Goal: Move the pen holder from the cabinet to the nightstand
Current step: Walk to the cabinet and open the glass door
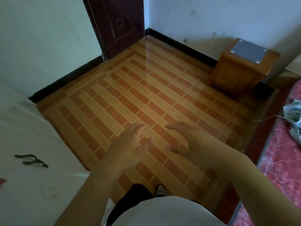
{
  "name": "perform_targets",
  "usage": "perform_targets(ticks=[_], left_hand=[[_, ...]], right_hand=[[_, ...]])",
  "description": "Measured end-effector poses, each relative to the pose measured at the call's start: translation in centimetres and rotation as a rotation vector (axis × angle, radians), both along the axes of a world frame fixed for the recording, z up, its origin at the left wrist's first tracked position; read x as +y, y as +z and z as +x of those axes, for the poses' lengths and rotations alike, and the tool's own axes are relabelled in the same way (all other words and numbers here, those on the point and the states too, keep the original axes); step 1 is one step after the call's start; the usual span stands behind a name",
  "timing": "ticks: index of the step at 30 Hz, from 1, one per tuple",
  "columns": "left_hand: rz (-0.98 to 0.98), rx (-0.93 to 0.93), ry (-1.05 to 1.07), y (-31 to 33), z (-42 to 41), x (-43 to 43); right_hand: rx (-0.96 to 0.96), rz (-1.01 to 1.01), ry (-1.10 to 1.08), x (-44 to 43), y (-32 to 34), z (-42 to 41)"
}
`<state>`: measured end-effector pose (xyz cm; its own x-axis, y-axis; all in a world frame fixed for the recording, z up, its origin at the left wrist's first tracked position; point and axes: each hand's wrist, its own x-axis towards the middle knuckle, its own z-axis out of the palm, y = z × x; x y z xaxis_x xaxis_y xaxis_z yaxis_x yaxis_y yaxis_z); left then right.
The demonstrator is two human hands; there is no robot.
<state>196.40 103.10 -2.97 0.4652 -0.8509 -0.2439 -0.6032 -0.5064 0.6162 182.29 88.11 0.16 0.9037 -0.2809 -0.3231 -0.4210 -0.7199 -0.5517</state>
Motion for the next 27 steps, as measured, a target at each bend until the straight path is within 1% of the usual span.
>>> perform_targets(ticks=[6,10,15,19,22,27], left_hand=[[0.015,0.030,0.073,-1.6,7.8,-2.3],[-0.017,0.044,0.157,-2.7,15.1,-3.7],[-0.060,-0.001,0.224,-2.2,25.9,-5.6],[-0.065,-0.035,0.283,-0.3,34.3,-5.3],[-0.056,-0.069,0.337,0.3,39.0,-4.5],[-0.071,-0.066,0.447,0.2,44.5,-2.1]], right_hand=[[0.067,0.013,0.076,-3.6,-1.1,8.7],[0.103,-0.020,0.148,-6.0,-1.4,16.8],[0.040,-0.139,0.243,-8.4,-1.3,30.1],[-0.012,-0.141,0.340,-8.8,-0.5,40.4],[-0.029,-0.122,0.374,-8.7,-0.1,45.5],[-0.008,-0.083,0.474,-7.2,-0.2,52.9]])
